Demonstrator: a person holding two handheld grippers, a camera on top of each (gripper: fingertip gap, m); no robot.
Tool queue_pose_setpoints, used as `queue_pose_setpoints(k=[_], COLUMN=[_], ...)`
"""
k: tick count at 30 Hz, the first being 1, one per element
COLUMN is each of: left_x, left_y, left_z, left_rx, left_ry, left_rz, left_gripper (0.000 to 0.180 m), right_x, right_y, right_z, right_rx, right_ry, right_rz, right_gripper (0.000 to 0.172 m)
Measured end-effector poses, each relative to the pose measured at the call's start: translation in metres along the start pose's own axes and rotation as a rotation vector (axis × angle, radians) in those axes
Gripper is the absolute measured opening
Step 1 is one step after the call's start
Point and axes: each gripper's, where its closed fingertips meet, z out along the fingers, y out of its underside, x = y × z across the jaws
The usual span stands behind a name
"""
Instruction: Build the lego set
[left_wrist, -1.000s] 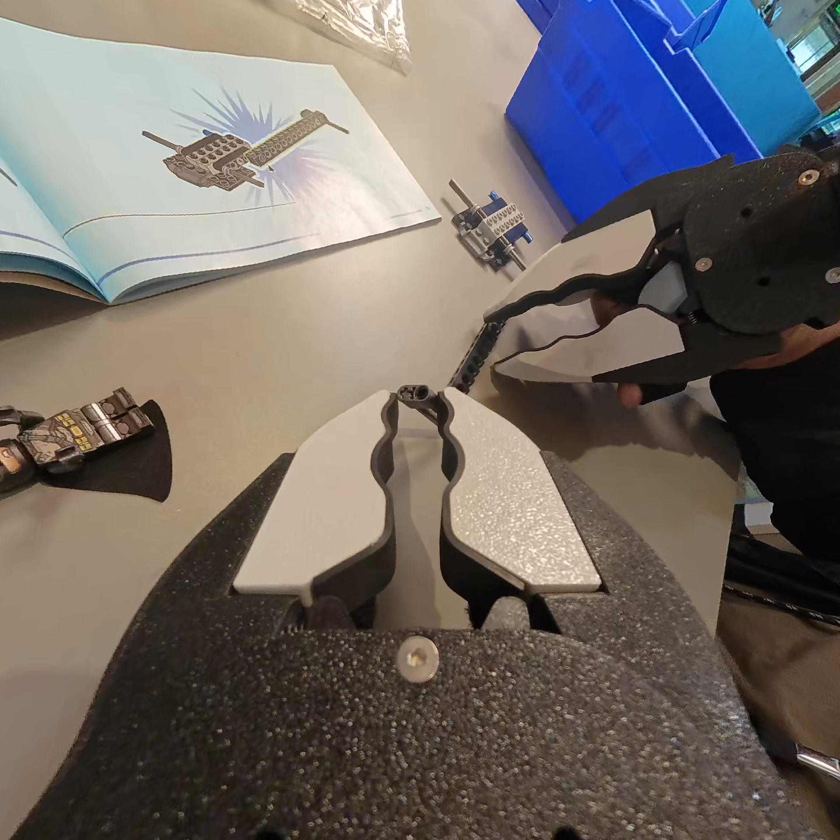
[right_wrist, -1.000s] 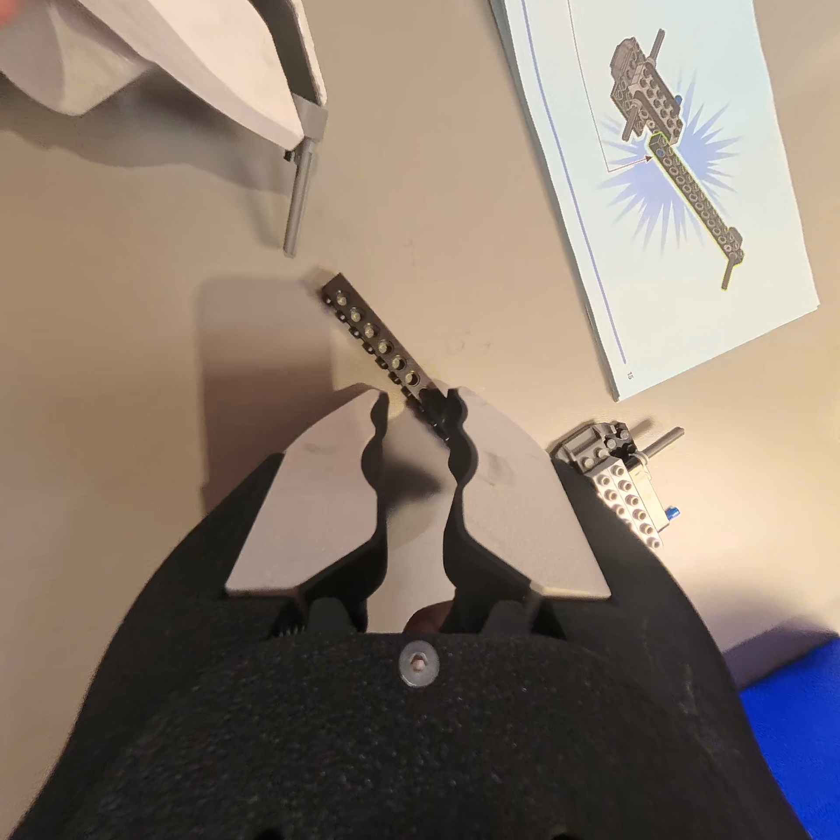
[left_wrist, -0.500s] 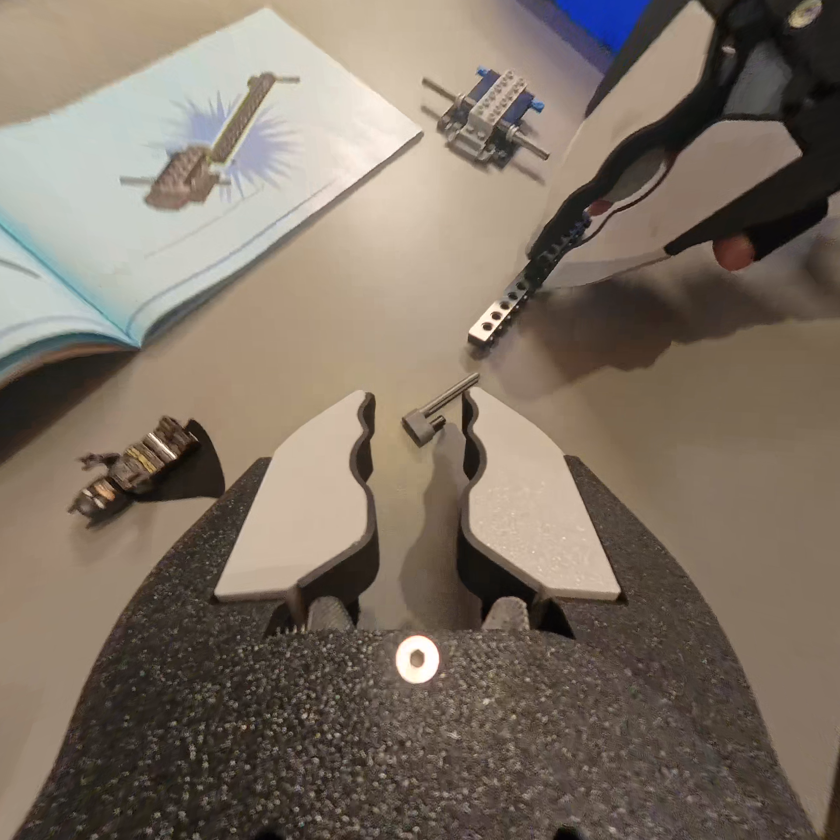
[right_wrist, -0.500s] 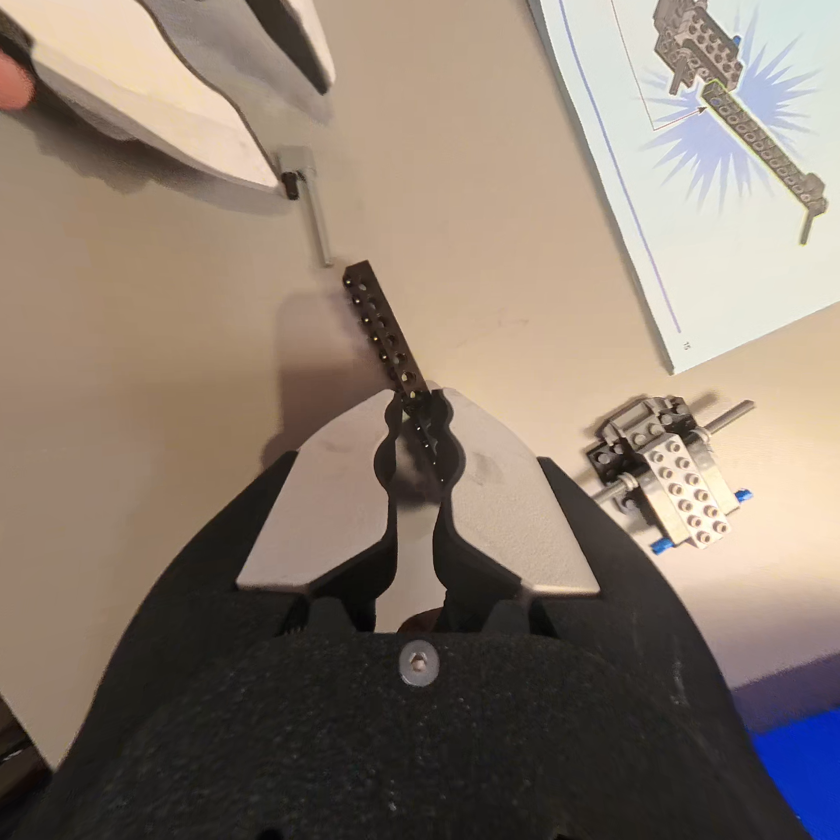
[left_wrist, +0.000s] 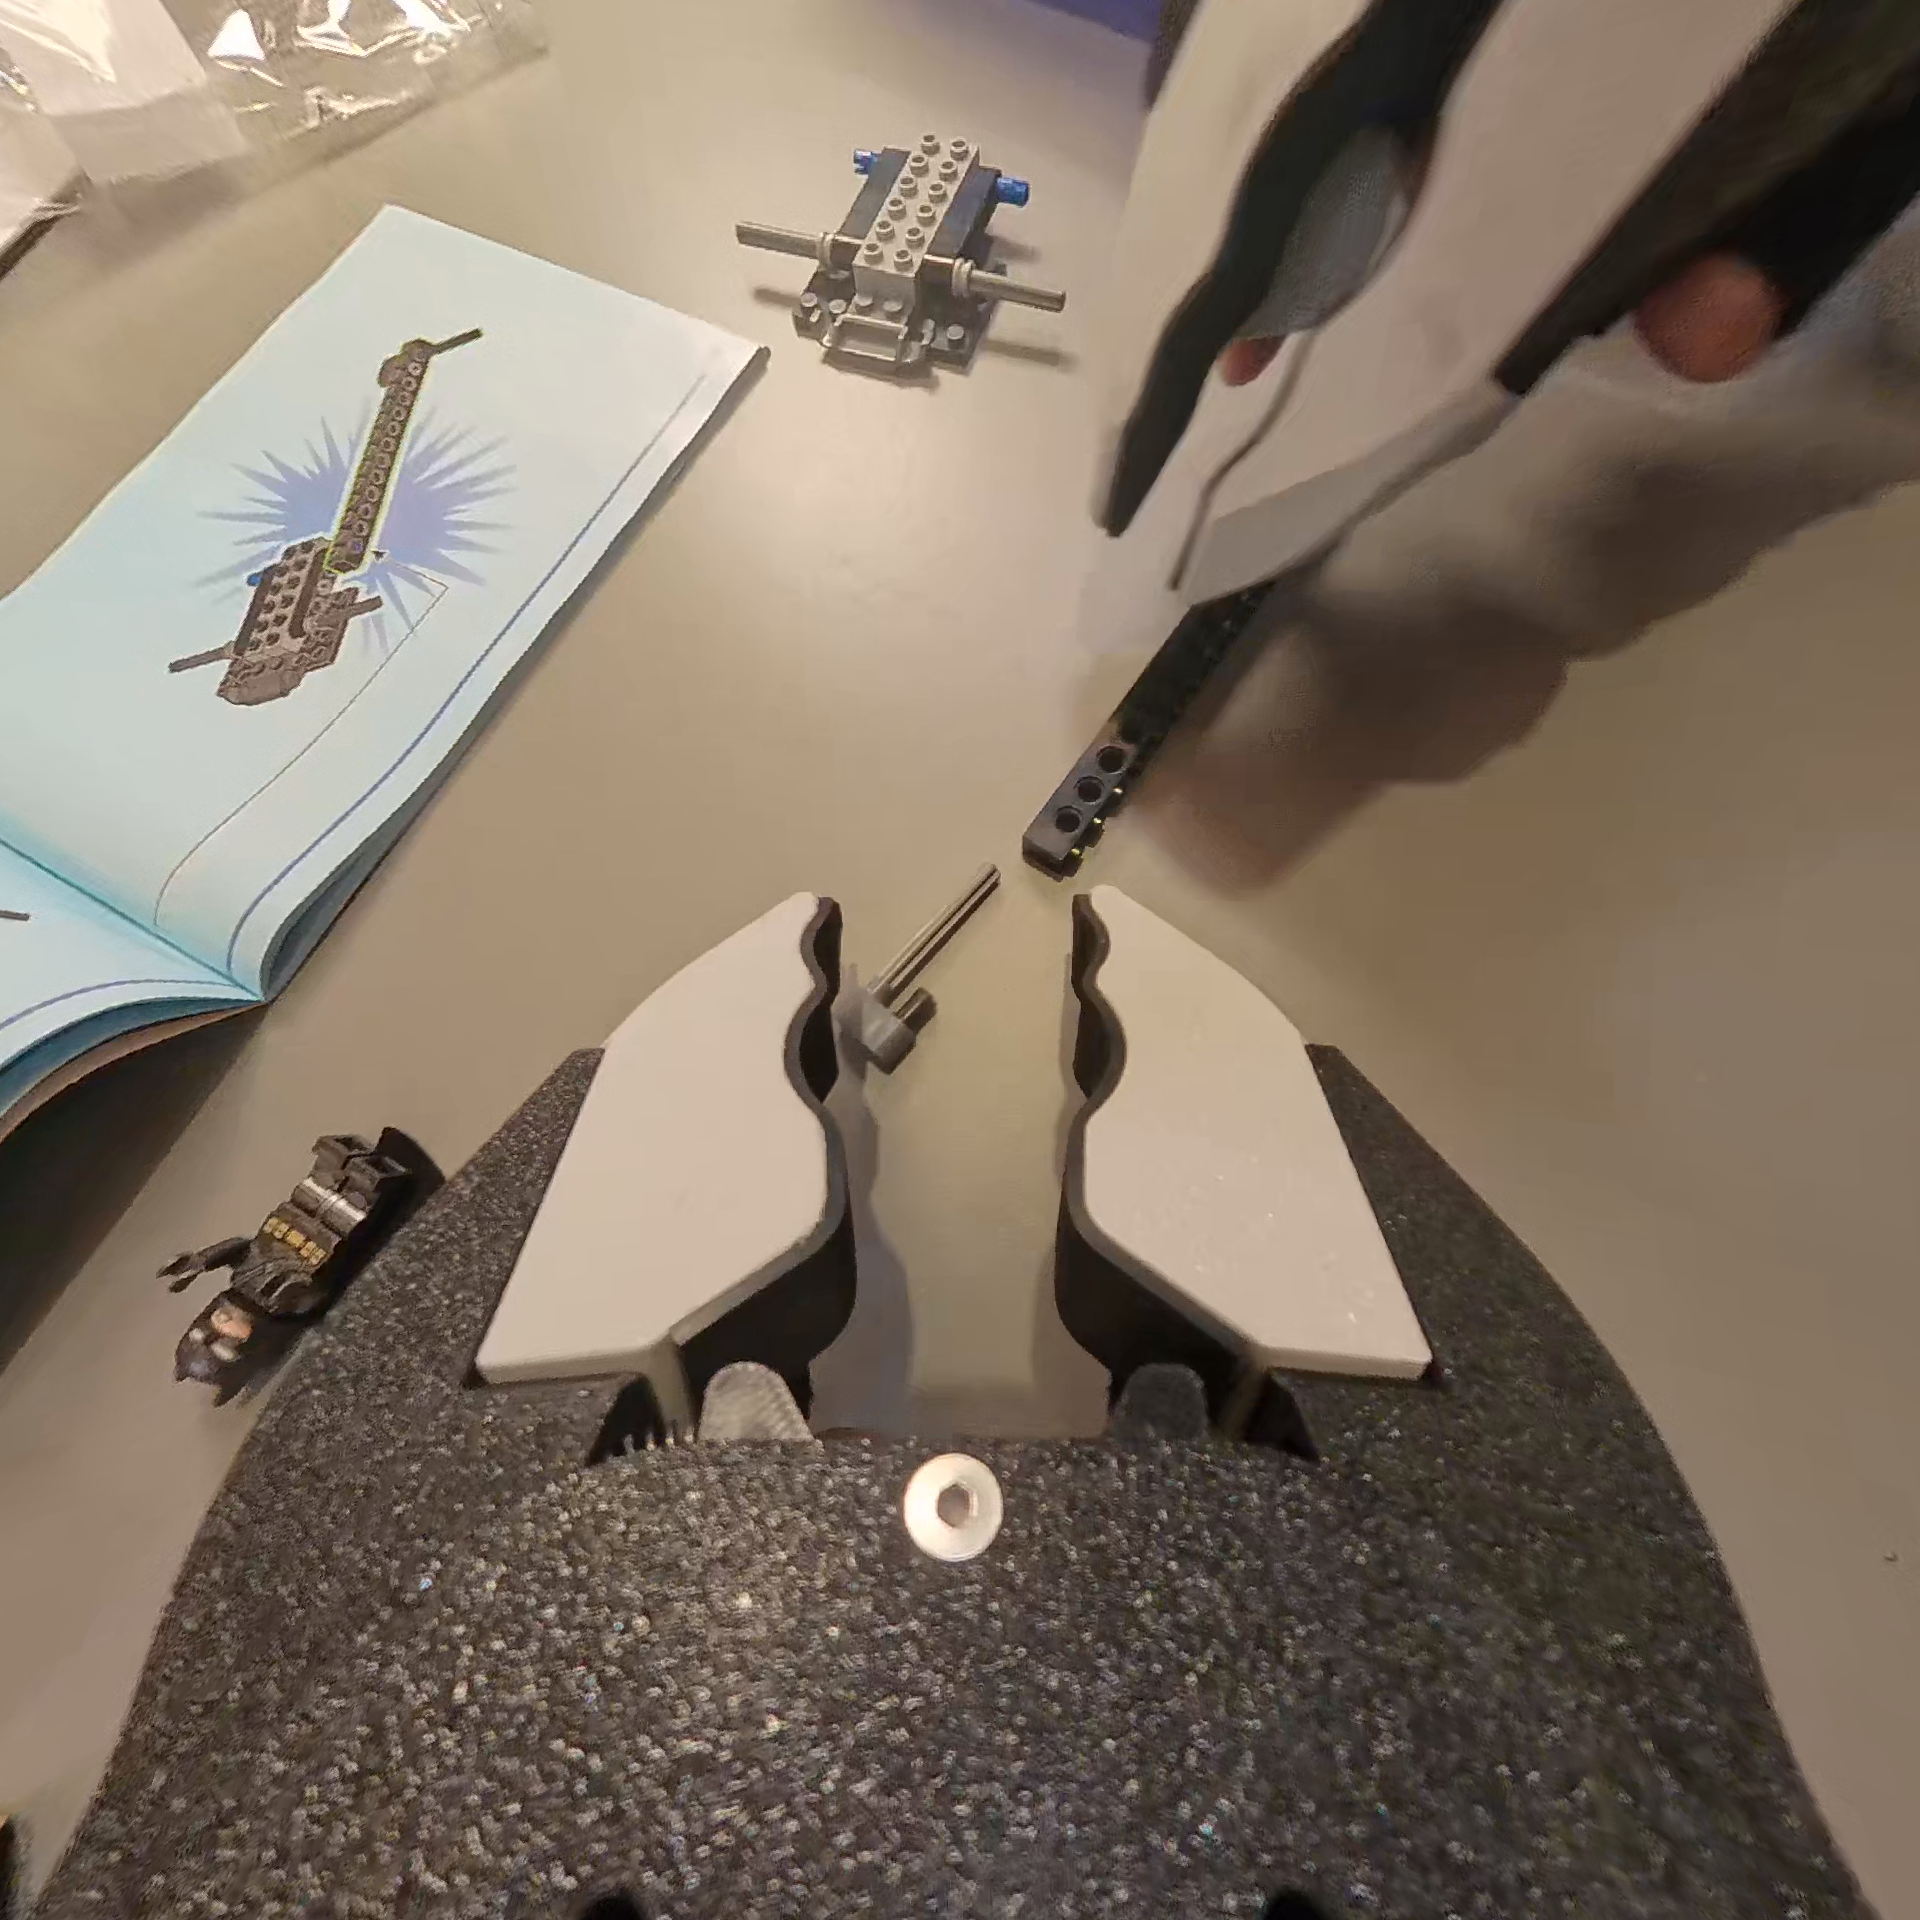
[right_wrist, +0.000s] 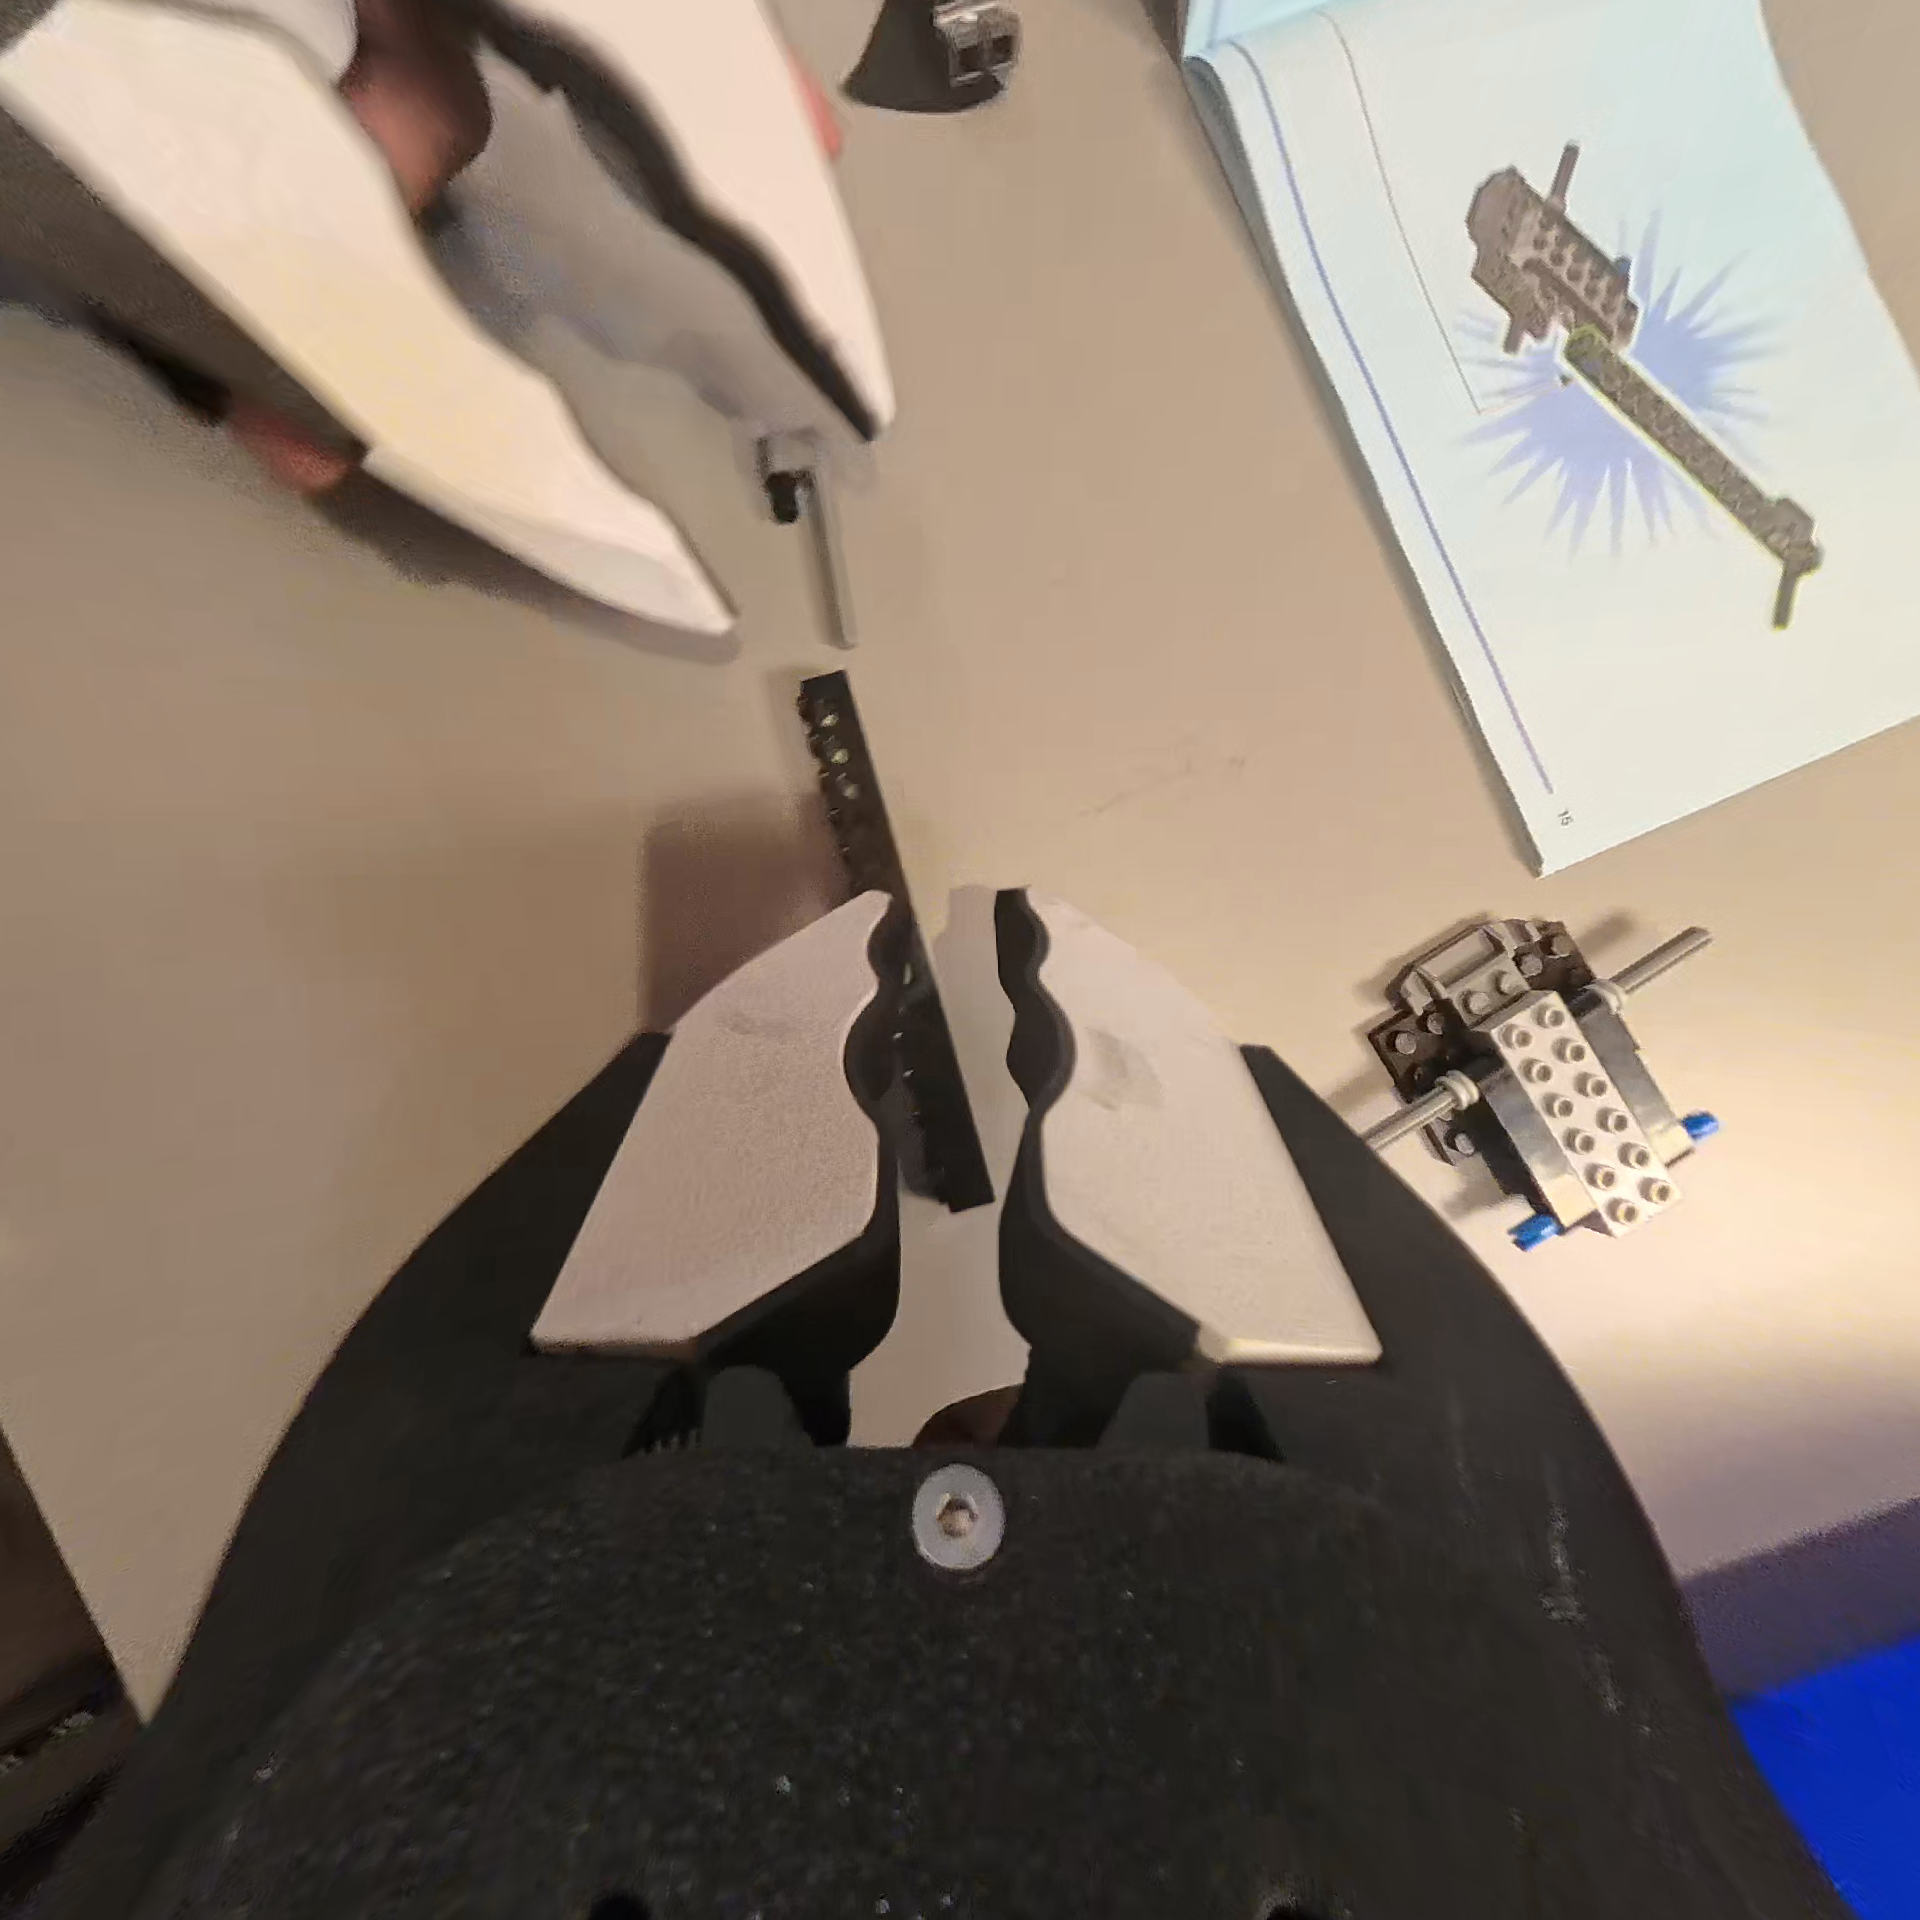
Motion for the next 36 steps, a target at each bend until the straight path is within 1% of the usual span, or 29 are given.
queue_pose_setpoints(k=[4,6,7,10,12,15,17,19,23,25,28,30,31,32,34,36], left_x=[-0.009,-0.011,-0.011,-0.011,-0.009,-0.004,-0.005,-0.006,-0.008,-0.008,-0.009,0.000,0.005,0.009,0.009,0.003], left_y=[-0.001,-0.002,-0.003,-0.006,-0.007,-0.009,-0.011,-0.015,-0.027,-0.029,-0.023,-0.021,-0.021,-0.021,-0.025,-0.033], left_z=[-0.002,-0.003,-0.004,-0.006,-0.006,-0.008,-0.010,-0.014,-0.021,-0.023,-0.020,-0.017,-0.015,-0.014,-0.012,-0.015], left_rx=[0.004,0.012,0.017,0.036,0.047,0.064,0.080,0.117,0.217,0.233,0.180,0.154,0.146,0.141,0.155,0.207], left_ry=[-0.040,-0.049,-0.052,-0.047,-0.031,0.010,0.027,0.060,0.149,0.145,0.070,0.079,0.099,0.120,0.128,0.115], left_rz=[-0.036,-0.049,-0.055,-0.072,-0.084,-0.106,-0.138,-0.213,-0.362,-0.332,-0.203,-0.149,-0.150,-0.181,-0.295,-0.409], left_gripper=[0.043,0.043,0.043,0.042,0.042,0.042,0.042,0.041,0.041,0.041,0.042,0.043,0.043,0.041,0.039,0.039], right_x=[-0.009,-0.007,-0.007,-0.005,-0.001,-0.001,-0.004,-0.008,-0.019,-0.018,-0.011,-0.014,-0.015,-0.016,-0.015,-0.012], right_y=[0.016,0.030,0.035,0.039,0.040,0.039,0.036,0.030,0.011,0.007,0.011,0.010,0.007,0.004,-0.003,-0.008], right_z=[-0.007,-0.006,-0.005,-0.004,-0.003,-0.001,0.000,-0.001,-0.009,-0.011,-0.011,-0.013,-0.015,-0.018,-0.025,-0.031], right_rx=[-0.058,-0.118,-0.137,-0.148,-0.156,-0.136,-0.087,-0.007,0.215,0.279,0.297,0.313,0.334,0.368,0.445,0.525], right_ry=[0.085,0.123,0.125,0.125,0.134,0.111,0.059,0.004,-0.150,-0.187,-0.154,-0.176,-0.185,-0.194,-0.213,-0.214], right_rz=[-0.183,-0.226,-0.231,-0.189,-0.152,-0.069,0.010,0.104,0.338,0.422,0.463,0.492,0.510,0.534,0.601,0.670], right_gripper=[0.023,0.029,0.030,0.024,0.012,0.012,0.012,0.011,0.011,0.012,0.012,0.012,0.012,0.011,0.011,0.011])
